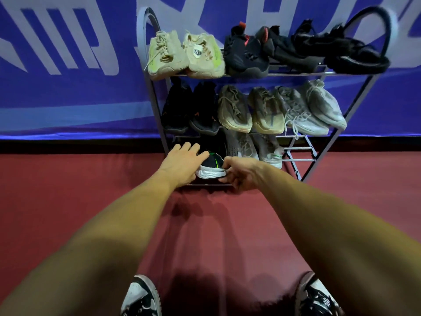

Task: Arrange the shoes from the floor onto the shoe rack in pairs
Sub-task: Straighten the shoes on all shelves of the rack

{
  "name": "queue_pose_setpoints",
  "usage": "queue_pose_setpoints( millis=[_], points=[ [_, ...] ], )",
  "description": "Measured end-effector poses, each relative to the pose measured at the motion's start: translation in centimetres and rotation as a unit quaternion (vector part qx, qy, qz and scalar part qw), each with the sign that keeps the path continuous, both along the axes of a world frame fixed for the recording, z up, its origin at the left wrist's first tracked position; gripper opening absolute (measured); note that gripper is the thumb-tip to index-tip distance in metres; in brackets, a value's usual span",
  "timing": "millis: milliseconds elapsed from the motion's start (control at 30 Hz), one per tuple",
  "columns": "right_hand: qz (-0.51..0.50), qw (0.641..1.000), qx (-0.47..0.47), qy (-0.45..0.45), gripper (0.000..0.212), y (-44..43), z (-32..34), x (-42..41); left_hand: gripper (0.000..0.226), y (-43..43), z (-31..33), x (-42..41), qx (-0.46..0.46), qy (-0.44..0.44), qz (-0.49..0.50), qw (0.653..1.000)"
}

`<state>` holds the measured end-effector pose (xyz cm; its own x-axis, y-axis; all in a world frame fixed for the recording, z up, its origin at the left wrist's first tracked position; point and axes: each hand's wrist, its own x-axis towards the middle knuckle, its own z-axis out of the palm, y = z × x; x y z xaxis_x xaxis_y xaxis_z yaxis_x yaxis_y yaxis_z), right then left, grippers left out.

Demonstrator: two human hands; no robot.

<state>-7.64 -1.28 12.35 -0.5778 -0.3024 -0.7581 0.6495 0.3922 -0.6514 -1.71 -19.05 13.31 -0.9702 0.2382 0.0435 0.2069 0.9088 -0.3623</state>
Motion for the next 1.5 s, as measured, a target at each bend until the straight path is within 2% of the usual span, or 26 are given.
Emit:
queue_pose_setpoints(
  millis=[200,300,467,533,600,667,767,800,867,933,1000,1067,1167,1200,1300,1367,1433,1500],
  points=[
    [-0.081,0.995,-0.036,0.052,0.018,1.6,1.5,0.6,0.049,1.1,1.9,0.0,0.023,0.023,-0.023,0.999],
    [-0.078,0.991,-0.070,0.079,0.038,1.9,1.4,1.2,0.053,2.2,2.0,-0.3,0.030,0.016,-0.015,0.999],
    [-0.124,0.977,-0.114,0.131,0.050,1.9,0.6,1.1,0.054,4.1,1.3,-0.8,0.129,0.010,0.013,0.992],
    [-0.164,0.970,-0.109,0.143,0.041,2.1,0.3,0.9,0.050,4.2,0.8,-0.9,0.170,-0.003,0.020,0.985],
    [-0.182,0.968,-0.098,0.142,0.030,2.3,-0.2,0.7,0.044,3.7,0.5,-1.0,0.264,-0.067,0.034,0.962],
    [-0.198,0.965,-0.091,0.145,0.025,2.6,-0.7,0.7,0.036,2.8,0.3,-1.2,0.360,-0.143,0.057,0.920],
    [-0.211,0.961,-0.094,0.151,0.026,2.7,-1.1,0.4,0.018,1.5,-0.2,-1.4,0.448,-0.153,0.116,0.873],
    [-0.217,0.959,-0.097,0.153,0.028,2.7,-1.0,0.3,0.016,1.3,-0.4,-1.4,0.465,-0.138,0.138,0.863],
    [-0.233,0.954,-0.113,0.151,0.043,2.6,-0.9,0.1,0.020,1.0,-0.9,-1.4,0.452,-0.133,0.162,0.867],
    [-0.237,0.953,-0.121,0.146,0.053,2.5,-0.7,0.0,0.023,1.0,-1.5,-1.0,0.438,-0.192,0.175,0.861],
    [-0.238,0.952,-0.127,0.144,0.047,2.6,-0.5,0.0,0.021,0.9,-2.1,-0.5,0.475,-0.267,0.184,0.818],
    [-0.234,0.951,-0.139,0.143,0.043,2.9,-0.6,0.0,0.022,0.8,-2.5,-0.2,0.531,-0.293,0.181,0.774],
    [-0.237,0.950,-0.153,0.133,0.062,3.1,-1.3,-0.3,0.004,0.8,-3.2,-0.1,0.579,-0.268,0.161,0.753],
    [-0.238,0.950,-0.156,0.131,0.064,3.1,-1.4,-0.3,0.008,0.8,-3.5,0.0,0.585,-0.246,0.161,0.756],
    [-0.222,0.954,-0.119,0.160,0.048,2.8,-2.0,-0.3,0.016,0.7,-4.8,0.1,0.567,-0.148,0.181,0.790],
    [-0.161,0.966,-0.063,0.193,0.031,2.7,-2.2,0.3,0.018,0.7,-5.2,0.2,0.563,-0.114,0.193,0.796],
    [-0.069,0.972,-0.008,0.225,0.033,2.6,-2.8,0.9,0.016,0.8,-5.1,0.4,0.616,-0.130,0.200,0.751],
    [-0.008,0.972,0.010,0.235,0.026,2.5,-3.1,1.6,0.015,1.0,-4.8,0.7,0.659,-0.149,0.208,0.707]
  ],
)
